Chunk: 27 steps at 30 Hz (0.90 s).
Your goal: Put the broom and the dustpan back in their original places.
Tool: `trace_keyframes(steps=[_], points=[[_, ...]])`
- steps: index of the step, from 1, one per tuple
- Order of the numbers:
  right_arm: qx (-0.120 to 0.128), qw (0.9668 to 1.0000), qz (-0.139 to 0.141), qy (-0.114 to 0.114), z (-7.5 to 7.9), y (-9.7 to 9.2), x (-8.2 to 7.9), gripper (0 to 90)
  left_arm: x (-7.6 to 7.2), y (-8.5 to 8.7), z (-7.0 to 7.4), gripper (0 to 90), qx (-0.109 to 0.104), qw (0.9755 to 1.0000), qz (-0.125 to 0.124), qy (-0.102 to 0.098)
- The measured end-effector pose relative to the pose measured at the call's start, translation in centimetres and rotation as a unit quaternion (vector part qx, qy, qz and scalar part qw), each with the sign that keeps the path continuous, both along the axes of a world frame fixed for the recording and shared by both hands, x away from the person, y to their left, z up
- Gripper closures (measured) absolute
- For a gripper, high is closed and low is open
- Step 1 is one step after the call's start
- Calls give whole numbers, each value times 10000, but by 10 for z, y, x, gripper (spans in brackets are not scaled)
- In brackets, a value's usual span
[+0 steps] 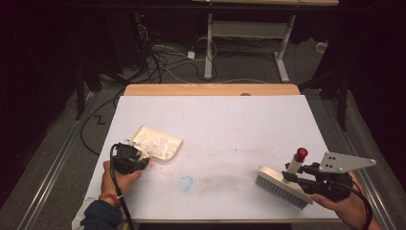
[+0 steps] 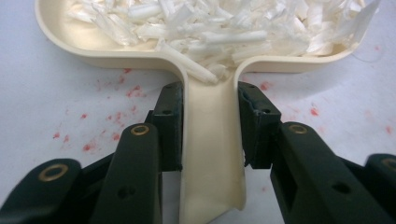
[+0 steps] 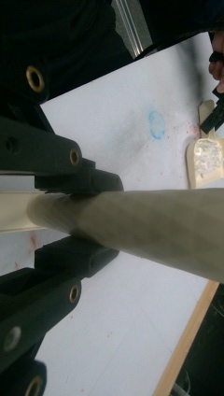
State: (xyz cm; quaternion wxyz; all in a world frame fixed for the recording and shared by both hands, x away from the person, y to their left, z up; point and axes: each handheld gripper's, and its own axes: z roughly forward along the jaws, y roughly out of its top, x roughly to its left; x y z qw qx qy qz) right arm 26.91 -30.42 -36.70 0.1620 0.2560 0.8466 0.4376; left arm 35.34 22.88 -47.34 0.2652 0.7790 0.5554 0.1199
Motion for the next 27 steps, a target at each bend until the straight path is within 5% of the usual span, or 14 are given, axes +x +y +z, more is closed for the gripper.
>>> trace_keyframes(steps=[7, 15, 17, 20, 27], points=[[45, 9998, -85, 156, -5, -4, 17, 705, -11, -19, 0, 448, -126, 9999, -49, 34], [68, 9989, -381, 247, -6, -6, 48, 660, -25, -28, 2, 427, -174, 9990, -382, -162], [67, 9984, -498, 255, -6, -6, 56, 646, -27, -28, 3, 407, -25, 9986, -463, -242], [22, 9972, -697, 257, -8, -5, 69, 612, -30, -25, 4, 363, 185, 9975, -473, -495], [-243, 9924, -1201, 137, -7, 7, 105, 582, -46, -17, 9, 295, -49, 9896, -751, -1223]])
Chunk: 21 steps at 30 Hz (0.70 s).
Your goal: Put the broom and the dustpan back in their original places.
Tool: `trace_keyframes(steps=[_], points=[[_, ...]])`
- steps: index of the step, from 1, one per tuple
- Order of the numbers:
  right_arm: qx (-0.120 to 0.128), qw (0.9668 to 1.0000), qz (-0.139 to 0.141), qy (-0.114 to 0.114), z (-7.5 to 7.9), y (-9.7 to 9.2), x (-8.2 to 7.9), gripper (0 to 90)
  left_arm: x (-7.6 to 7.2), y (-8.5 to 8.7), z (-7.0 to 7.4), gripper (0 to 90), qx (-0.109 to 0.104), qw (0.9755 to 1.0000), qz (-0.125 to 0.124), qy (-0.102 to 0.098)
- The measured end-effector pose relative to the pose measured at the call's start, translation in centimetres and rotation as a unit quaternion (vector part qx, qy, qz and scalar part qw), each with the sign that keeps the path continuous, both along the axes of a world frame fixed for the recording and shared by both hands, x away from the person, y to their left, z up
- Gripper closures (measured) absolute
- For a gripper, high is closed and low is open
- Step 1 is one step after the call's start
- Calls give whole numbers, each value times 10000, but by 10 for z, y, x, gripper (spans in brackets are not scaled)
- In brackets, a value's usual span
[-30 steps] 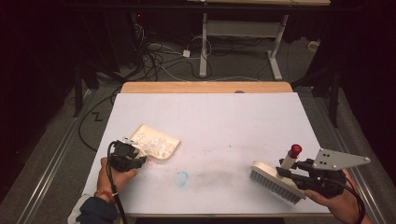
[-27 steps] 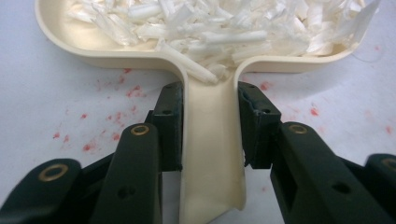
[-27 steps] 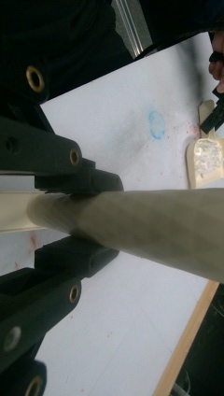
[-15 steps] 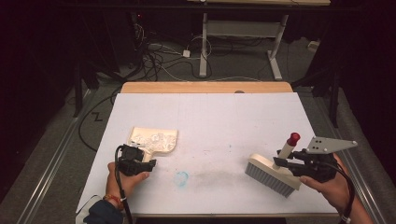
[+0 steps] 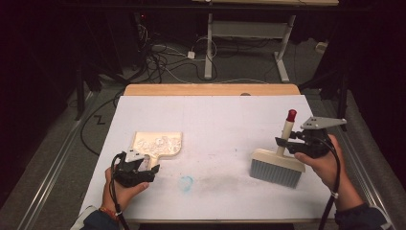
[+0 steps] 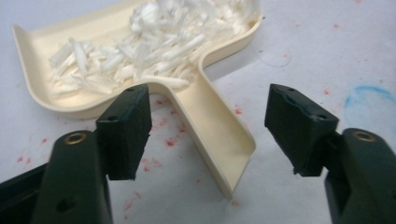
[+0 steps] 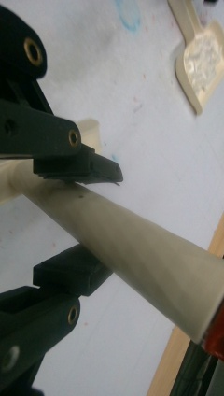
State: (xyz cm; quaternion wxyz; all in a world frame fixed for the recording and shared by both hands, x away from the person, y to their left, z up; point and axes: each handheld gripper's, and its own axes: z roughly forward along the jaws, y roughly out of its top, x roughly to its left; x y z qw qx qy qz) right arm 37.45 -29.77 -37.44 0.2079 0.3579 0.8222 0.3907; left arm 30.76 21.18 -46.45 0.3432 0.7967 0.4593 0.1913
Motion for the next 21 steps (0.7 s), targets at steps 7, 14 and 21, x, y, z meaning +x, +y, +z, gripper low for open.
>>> trace_keyframes(steps=[7, 14, 21], points=[[-203, 9990, -385, -122, -3, 20, 35, 553, -9, -4, 1, 219, 47, 9985, -240, -480], [-110, 9944, -912, -515, -4, 21, 42, 472, -11, -8, 0, 214, 119, 9974, -372, -611], [215, 9926, -904, -778, -8, 13, 31, 441, -13, -12, -1, 204, 211, 9965, -472, -656]])
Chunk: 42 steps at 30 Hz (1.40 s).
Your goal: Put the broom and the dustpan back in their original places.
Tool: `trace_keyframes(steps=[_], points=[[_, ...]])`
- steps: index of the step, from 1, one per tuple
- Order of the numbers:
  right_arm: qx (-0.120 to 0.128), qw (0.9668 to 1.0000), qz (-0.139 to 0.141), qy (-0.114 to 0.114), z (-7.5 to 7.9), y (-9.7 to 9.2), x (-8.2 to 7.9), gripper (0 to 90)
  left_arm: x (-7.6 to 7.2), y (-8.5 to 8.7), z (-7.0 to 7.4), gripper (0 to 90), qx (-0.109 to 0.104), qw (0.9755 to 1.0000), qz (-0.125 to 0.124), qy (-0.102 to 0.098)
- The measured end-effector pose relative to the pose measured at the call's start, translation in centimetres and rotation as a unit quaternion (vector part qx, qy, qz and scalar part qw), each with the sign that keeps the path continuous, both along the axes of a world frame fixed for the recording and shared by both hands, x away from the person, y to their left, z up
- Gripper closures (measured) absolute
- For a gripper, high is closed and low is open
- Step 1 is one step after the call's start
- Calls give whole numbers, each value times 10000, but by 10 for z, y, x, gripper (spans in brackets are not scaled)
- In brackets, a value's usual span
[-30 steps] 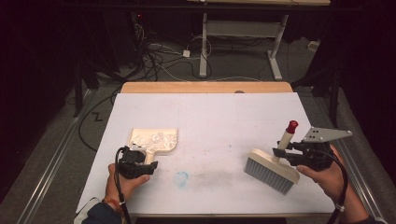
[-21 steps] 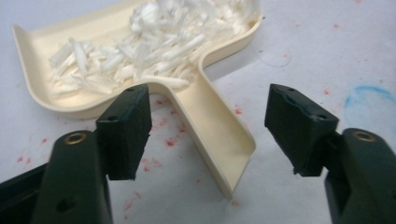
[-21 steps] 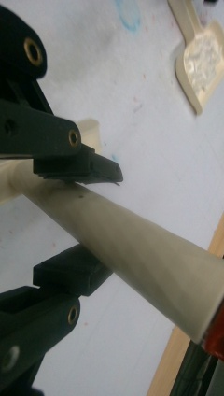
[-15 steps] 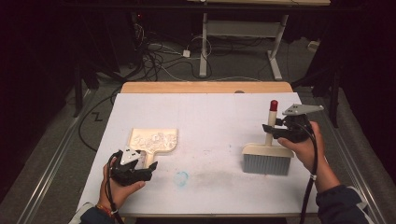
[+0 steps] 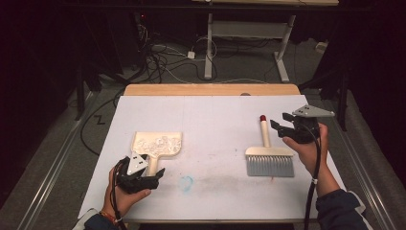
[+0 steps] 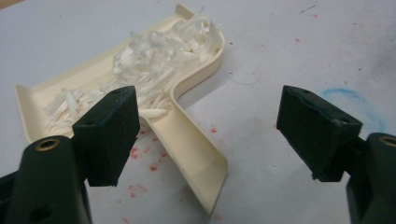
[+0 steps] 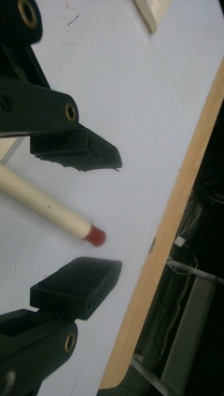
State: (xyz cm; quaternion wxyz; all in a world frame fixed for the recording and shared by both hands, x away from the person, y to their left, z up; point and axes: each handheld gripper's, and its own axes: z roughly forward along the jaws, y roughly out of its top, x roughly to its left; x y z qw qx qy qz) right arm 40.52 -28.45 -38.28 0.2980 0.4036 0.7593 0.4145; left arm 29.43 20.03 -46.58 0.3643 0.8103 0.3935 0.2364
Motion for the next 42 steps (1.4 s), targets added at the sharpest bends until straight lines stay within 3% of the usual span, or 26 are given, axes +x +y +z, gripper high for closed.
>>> trace_keyframes(steps=[4, 13, 21, 30, 42], points=[[131, 9998, 42, -153, -2, -3, -7, 400, -1, -2, -1, 199, 44, 10000, -42, -77], [131, 9988, 140, -460, -5, 2, -19, 324, -4, -5, -3, 187, 87, 9996, -159, -200], [160, 9979, -129, -620, -8, 4, -20, 213, -4, -10, -7, 187, 181, 9993, -294, -103], [112, 9979, -187, -605, -9, 8, -23, 188, -4, -13, -9, 187, 293, 9988, -375, -89], [-31, 9970, 18, -778, -2, 16, -37, 198, -6, -15, -8, 187, 352, 9983, -447, -115]])
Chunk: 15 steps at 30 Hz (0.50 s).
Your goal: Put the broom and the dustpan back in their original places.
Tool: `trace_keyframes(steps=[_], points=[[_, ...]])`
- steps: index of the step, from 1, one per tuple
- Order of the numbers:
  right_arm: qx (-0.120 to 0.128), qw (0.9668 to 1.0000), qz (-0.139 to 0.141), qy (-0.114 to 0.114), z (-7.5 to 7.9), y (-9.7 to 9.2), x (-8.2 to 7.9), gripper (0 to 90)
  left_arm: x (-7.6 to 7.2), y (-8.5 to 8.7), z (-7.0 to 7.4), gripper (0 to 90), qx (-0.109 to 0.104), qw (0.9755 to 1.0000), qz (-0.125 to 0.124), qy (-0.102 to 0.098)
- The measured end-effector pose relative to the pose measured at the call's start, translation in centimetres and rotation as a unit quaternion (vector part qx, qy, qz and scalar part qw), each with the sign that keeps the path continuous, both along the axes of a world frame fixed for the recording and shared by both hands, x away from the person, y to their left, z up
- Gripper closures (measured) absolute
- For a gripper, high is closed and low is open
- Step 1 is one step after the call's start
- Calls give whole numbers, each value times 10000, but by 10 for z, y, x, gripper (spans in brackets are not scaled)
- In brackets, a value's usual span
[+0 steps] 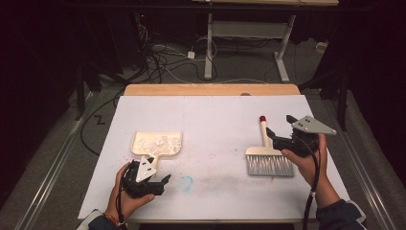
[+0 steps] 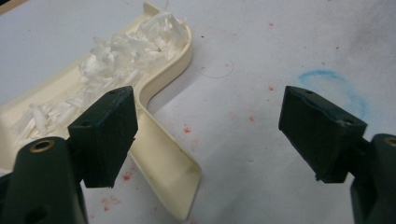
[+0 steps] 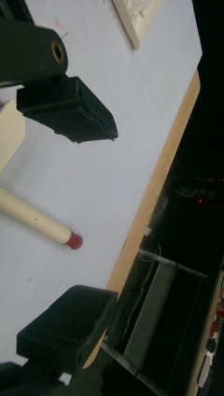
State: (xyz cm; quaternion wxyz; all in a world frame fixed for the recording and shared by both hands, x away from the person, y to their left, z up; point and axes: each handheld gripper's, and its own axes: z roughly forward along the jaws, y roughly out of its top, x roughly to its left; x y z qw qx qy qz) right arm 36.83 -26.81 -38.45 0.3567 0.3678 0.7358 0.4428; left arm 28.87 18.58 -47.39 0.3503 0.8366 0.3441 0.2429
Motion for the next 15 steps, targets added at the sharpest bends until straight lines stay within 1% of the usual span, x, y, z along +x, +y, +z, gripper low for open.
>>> trace_keyframes(steps=[6, 15], points=[[-61, 9999, 79, 3, 2, 3, -8, 197, 0, 0, 0, 187, -23, 10000, -2, -14], [-169, 9996, 234, -47, 6, 6, -21, 198, 0, -2, -1, 176, 19, 10000, -9, -4]])
